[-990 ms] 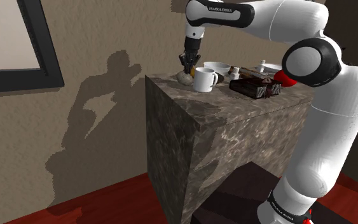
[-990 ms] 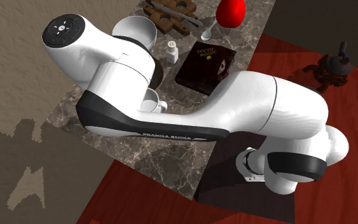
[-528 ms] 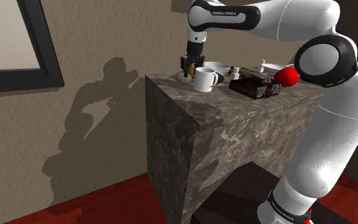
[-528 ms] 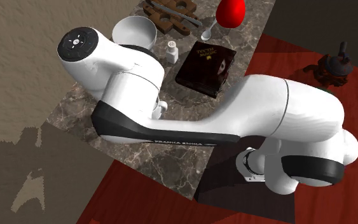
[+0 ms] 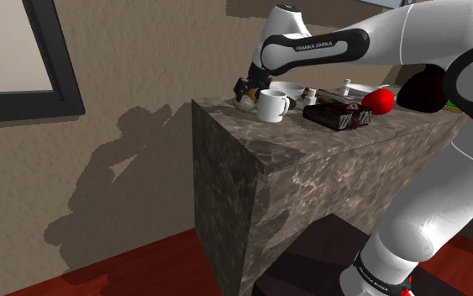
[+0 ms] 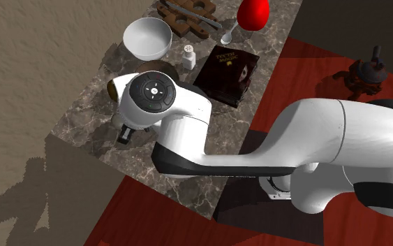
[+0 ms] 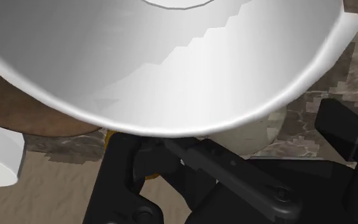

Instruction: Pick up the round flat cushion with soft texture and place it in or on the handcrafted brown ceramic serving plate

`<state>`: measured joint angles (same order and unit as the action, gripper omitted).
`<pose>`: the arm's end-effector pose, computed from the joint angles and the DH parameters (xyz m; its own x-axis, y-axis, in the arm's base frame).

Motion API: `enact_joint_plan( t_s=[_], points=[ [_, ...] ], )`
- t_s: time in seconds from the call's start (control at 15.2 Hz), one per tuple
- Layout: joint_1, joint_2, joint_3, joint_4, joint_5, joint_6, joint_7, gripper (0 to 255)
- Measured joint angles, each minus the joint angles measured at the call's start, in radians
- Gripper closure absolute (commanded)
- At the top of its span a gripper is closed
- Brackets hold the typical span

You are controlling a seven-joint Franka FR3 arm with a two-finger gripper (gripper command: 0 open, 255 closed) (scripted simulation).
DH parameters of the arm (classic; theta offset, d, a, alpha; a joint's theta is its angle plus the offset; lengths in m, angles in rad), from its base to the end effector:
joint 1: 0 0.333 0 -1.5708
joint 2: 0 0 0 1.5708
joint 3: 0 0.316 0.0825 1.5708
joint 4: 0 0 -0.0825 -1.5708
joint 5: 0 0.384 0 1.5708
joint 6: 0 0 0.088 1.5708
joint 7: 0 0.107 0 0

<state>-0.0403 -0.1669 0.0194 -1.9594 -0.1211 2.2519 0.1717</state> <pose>0.5478 -0.0141 0.5977 0.8845 -0.1120 0.4529 -0.1477 -0.9880 0.0443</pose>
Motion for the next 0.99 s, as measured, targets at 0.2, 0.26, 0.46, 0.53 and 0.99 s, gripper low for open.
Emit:
enact_joint_plan(
  t_s=[0.2, 0.26, 0.46, 0.53, 0.99],
  points=[
    [-0.001, 0.015, -0.001, -0.005, 0.000, 0.012, 0.000, 0],
    [-0.001, 0.018, 0.000, -0.002, 0.000, 0.006, 0.000, 0],
    [-0.003, 0.020, -0.001, -0.006, 0.000, 0.002, 0.000, 0],
    [-0.003, 0.020, -0.001, -0.005, 0.000, 0.001, 0.000, 255],
    [-0.003, 0.027, -0.002, 0.005, 0.000, -0.004, 0.001, 255]
  ],
)
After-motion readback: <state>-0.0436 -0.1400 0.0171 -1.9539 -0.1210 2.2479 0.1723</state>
